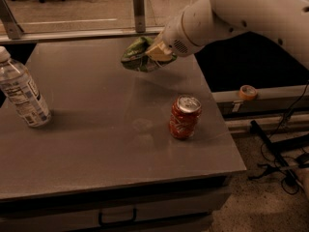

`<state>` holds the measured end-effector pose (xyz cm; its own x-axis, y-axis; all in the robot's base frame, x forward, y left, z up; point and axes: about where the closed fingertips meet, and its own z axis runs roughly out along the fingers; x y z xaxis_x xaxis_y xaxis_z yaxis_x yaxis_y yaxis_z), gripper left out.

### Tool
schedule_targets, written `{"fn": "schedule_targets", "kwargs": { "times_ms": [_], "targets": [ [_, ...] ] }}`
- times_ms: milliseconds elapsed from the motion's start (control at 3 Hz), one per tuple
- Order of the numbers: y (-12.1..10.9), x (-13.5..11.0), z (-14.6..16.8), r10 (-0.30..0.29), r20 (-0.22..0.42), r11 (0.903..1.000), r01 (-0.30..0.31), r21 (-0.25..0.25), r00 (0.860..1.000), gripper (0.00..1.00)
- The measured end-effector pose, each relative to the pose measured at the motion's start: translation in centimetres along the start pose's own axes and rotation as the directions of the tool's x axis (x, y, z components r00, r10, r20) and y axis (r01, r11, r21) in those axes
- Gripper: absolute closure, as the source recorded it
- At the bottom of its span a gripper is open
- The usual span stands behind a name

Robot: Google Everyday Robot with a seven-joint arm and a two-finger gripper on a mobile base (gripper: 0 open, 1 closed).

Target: Pick green jalapeno chip bag

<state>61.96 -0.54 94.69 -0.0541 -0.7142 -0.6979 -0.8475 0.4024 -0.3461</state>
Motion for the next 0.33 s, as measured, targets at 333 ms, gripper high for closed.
{"fn": "schedule_targets", "kwargs": {
  "times_ms": [333],
  "targets": [
    [0.37,-0.59,-0.91,-0.081,0.026,0.9965,0.082,-0.017,0.996,1.00]
  ]
}}
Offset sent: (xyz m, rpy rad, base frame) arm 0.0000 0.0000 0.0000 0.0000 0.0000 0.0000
